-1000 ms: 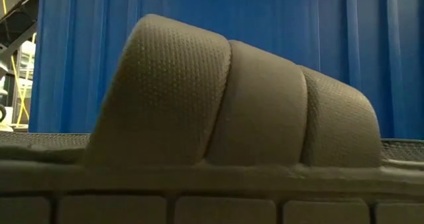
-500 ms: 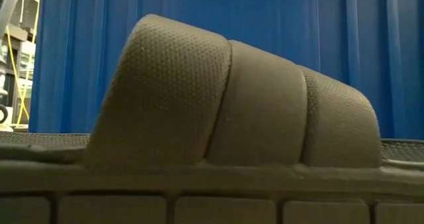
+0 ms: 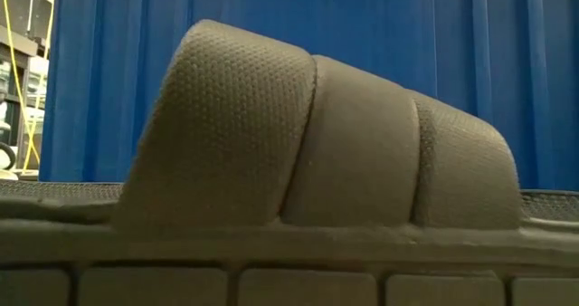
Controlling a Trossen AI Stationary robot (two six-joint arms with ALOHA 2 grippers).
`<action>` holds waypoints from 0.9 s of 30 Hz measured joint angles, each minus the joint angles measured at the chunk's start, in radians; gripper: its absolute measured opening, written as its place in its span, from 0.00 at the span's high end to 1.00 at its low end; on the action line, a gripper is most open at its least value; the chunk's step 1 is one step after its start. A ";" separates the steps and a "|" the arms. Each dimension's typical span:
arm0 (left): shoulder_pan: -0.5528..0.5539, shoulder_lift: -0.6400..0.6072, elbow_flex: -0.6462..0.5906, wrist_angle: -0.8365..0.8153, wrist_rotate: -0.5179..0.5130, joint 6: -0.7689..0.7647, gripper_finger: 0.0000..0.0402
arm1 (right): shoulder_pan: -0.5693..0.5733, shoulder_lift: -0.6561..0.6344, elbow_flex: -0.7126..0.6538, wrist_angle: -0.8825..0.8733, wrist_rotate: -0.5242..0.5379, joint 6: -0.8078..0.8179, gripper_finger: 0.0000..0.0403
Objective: Pick and place slides into bin
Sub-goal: Put the black slide into the blue container
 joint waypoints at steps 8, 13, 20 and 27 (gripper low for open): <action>-0.043 0.009 -0.190 0.114 -0.027 0.032 0.32 | 0.000 0.104 0.082 -0.031 0.044 -0.050 1.00; -0.048 -0.095 -0.464 0.249 -0.034 0.015 0.32 | 0.000 0.107 0.083 -0.030 0.043 -0.038 1.00; 0.035 -0.367 -0.873 0.441 -0.061 -0.115 0.32 | 0.000 0.105 0.083 -0.096 0.071 0.062 1.00; 0.061 -0.612 -1.122 0.409 -0.157 -0.186 0.32 | -0.001 0.152 0.081 -0.299 0.139 0.410 1.00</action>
